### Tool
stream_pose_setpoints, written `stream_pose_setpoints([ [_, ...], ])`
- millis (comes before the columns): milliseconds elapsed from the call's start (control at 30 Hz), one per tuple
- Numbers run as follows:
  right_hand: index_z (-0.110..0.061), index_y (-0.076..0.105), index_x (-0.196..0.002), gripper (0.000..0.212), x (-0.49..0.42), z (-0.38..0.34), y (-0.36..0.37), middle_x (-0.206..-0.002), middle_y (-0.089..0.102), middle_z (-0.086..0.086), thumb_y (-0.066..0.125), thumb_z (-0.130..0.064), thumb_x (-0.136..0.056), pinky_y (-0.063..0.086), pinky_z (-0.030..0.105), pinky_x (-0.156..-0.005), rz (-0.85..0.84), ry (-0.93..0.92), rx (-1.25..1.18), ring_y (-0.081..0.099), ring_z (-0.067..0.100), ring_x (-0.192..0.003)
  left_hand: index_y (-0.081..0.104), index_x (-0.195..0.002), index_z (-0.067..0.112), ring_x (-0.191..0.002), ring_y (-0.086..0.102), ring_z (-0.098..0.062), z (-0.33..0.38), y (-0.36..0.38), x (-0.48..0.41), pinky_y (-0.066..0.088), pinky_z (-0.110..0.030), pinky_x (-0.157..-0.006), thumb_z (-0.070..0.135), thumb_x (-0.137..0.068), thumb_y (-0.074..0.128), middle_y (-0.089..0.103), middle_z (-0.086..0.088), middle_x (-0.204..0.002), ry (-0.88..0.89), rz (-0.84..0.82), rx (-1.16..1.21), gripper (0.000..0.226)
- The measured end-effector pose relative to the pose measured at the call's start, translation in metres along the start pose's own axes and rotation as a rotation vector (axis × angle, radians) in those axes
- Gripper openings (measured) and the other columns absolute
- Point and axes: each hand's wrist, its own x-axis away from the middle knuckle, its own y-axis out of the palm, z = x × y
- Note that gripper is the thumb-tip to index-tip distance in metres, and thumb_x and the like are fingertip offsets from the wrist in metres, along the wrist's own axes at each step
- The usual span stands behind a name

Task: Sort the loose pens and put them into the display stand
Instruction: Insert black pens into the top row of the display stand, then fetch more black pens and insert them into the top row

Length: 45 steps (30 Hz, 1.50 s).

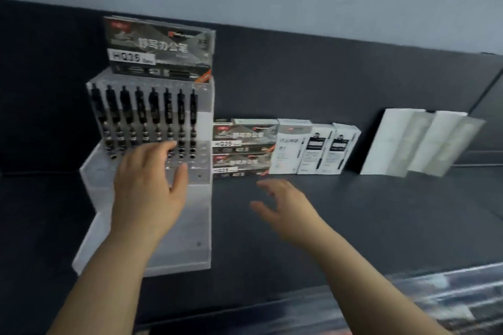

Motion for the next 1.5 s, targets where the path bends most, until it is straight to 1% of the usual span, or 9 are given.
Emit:
stream_pose_setpoints([
  [67, -0.022, 0.039, -0.139, 0.054, 0.023, 0.030, -0.008, -0.142, 0.040, -0.003, 0.054, -0.043, -0.090, 0.030, 0.024, -0.105, -0.048, 0.036, 0.046, 0.039, 0.014, -0.130, 0.059, -0.120, 0.007, -0.113, 0.047, -0.035, 0.036, 0.011, 0.012, 0.036, -0.048, -0.098, 0.020, -0.088, 0.061, 0.057, -0.015, -0.119, 0.086, -0.065, 0.079, 0.035],
  [167, -0.025, 0.028, -0.144, 0.060, 0.057, 0.073, -0.030, -0.151, 0.027, -0.005, 0.049, -0.046, -0.092, 0.027, 0.031, -0.113, -0.048, 0.113, 0.108, 0.027, 0.017, -0.138, 0.058, -0.124, 0.015, -0.121, 0.045, -0.025, 0.095, 0.044, 0.035, 0.034, -0.042, -0.103, 0.035, -0.090, 0.054, 0.053, -0.005, -0.128, 0.259, -0.284, 0.124, 0.040],
  [300, -0.028, 0.017, -0.148, 0.065, 0.099, 0.145, -0.076, -0.157, 0.015, -0.002, 0.044, -0.050, -0.093, 0.016, 0.035, -0.118, 0.029, 0.228, 0.222, 0.014, 0.020, -0.144, 0.037, -0.142, 0.030, -0.139, 0.022, -0.017, 0.178, 0.099, 0.062, 0.015, -0.036, -0.114, 0.045, -0.092, 0.045, 0.028, 0.004, -0.151, 0.429, -0.520, 0.030, 0.052],
  [433, -0.027, 0.015, -0.148, 0.068, 0.141, 0.233, -0.132, -0.157, 0.015, 0.000, 0.042, -0.054, -0.092, 0.015, 0.038, -0.118, 0.101, 0.311, 0.283, 0.012, 0.021, -0.144, 0.025, -0.146, 0.034, -0.143, 0.012, -0.015, 0.273, 0.152, 0.089, 0.008, -0.039, -0.117, 0.050, -0.094, 0.038, 0.018, 0.005, -0.155, 0.512, -0.631, -0.039, 0.055],
  [667, -0.028, 0.017, -0.147, 0.068, 0.206, 0.383, -0.240, -0.155, 0.017, -0.002, 0.042, -0.056, -0.091, 0.016, 0.039, -0.117, 0.131, 0.385, 0.328, 0.014, 0.023, -0.143, 0.020, -0.147, 0.036, -0.143, 0.011, -0.016, 0.446, 0.241, 0.142, 0.008, -0.044, -0.118, 0.052, -0.094, 0.036, 0.014, 0.005, -0.156, 0.555, -0.733, -0.061, 0.057],
  [800, -0.029, 0.017, -0.147, 0.068, 0.224, 0.459, -0.292, -0.155, 0.018, -0.002, 0.039, -0.058, -0.091, 0.015, 0.040, -0.116, 0.105, 0.417, 0.375, 0.016, 0.025, -0.142, 0.018, -0.147, 0.035, -0.143, 0.012, -0.018, 0.521, 0.287, 0.159, 0.011, -0.045, -0.117, 0.051, -0.094, 0.037, 0.014, 0.004, -0.157, 0.562, -0.779, -0.071, 0.058],
  [1200, -0.028, 0.016, -0.148, 0.070, 0.184, 0.655, -0.388, -0.154, 0.019, -0.002, 0.046, -0.055, -0.090, 0.015, 0.038, -0.115, 0.028, 0.503, 0.386, 0.016, 0.024, -0.142, 0.018, -0.148, 0.035, -0.143, 0.017, -0.018, 0.682, 0.462, 0.140, 0.015, -0.044, -0.116, 0.051, -0.094, 0.038, 0.014, 0.008, -0.157, 0.579, -0.892, -0.048, 0.059],
  [1333, -0.028, 0.019, -0.147, 0.070, 0.167, 0.718, -0.419, -0.153, 0.022, -0.003, 0.047, -0.055, -0.089, 0.020, 0.038, -0.115, 0.020, 0.540, 0.402, 0.021, 0.023, -0.141, 0.019, -0.148, 0.032, -0.142, 0.021, -0.019, 0.735, 0.513, 0.126, 0.022, -0.037, -0.114, 0.050, -0.094, 0.040, 0.017, 0.005, -0.157, 0.559, -0.986, 0.012, 0.061],
  [1500, -0.026, 0.024, -0.146, 0.065, 0.142, 0.787, -0.463, -0.151, 0.028, -0.003, 0.046, -0.052, -0.091, 0.026, 0.036, -0.112, 0.038, 0.581, 0.366, 0.028, 0.023, -0.137, 0.021, -0.147, 0.030, -0.136, 0.029, -0.018, 0.792, 0.564, 0.111, 0.037, -0.034, -0.103, 0.048, -0.094, 0.044, 0.024, 0.006, -0.153, 0.449, -1.101, 0.098, 0.061],
])
